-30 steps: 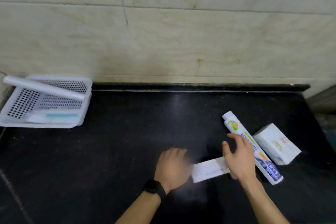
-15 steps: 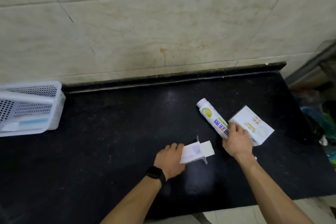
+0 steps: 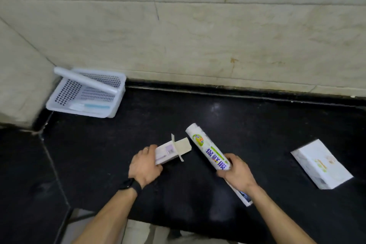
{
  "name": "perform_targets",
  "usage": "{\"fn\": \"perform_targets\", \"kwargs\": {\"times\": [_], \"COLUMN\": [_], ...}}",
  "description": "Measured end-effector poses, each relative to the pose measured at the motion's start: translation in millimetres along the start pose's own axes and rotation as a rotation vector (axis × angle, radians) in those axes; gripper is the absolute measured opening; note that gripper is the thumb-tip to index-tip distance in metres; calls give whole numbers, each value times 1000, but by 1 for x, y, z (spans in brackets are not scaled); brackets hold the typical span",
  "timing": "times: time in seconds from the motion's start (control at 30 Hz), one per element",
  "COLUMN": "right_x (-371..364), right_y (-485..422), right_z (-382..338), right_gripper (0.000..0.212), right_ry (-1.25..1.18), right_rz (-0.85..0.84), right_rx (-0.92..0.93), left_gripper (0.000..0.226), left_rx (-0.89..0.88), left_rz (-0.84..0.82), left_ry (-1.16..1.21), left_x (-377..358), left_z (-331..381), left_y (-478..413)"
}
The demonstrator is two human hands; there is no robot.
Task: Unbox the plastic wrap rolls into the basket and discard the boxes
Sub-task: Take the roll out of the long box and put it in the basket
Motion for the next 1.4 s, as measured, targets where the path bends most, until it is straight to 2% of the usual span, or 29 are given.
{"fn": "perform_targets", "kwargs": {"times": [0.17,0.27,0.53,0.67,0.73,0.83,0.9,1.0,1.07,1.13,1.27,1.4], "right_x": [-77,-114,-184,-203,-208,-214,-217,-222,-226,-230,-236,-238], "right_y": [8,10,15,18,19,21,21,22,21,21,23,25], "right_z": [-102,-162,-281,-306,-313,-321,-324,-327,-330,-332,-332,-321], "right_gripper": [47,48,54,56,57,58,59,59,60,59,58,51], "right_ry": [-101,-149,-291,-333,-338,-348,-355,-360,-351,-334,-258,-80], "right_rz": [-96,-92,-47,-41,-44,-51,-50,-51,-57,-57,-54,-44], "right_rx": [170,238,325,323,331,339,336,335,339,340,342,349], "left_gripper": [56,59,61,84,99,108,99,66,42,29,31,31], "left_rx": [197,232,158,92,49,0,-8,-63,-58,-5,58,142], "left_rz": [95,106,-14,-104,-137,-104,-64,-10,45,74,90,169], "left_ry": [1,50,-63,-6,165,581,868,1208,1352,1448,1564,1815], "left_x": [32,48,67,74,83,110,132,159,170,172,167,172], "left_z": [-125,-190,-300,-322,-323,-314,-304,-285,-279,-279,-286,-305], "left_y": [15,17,5,-1,-2,1,5,6,4,-1,-12,-23]}}
Point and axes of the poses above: each hand's wrist, its own y-axis away from the middle knuckle, its own x-axis out of the back of the hand, z = x × y, the point moved 6 cm from there along -y, towards the middle knuckle, and after that the axes turned 3 degrees about y, right-handed, at the moved point
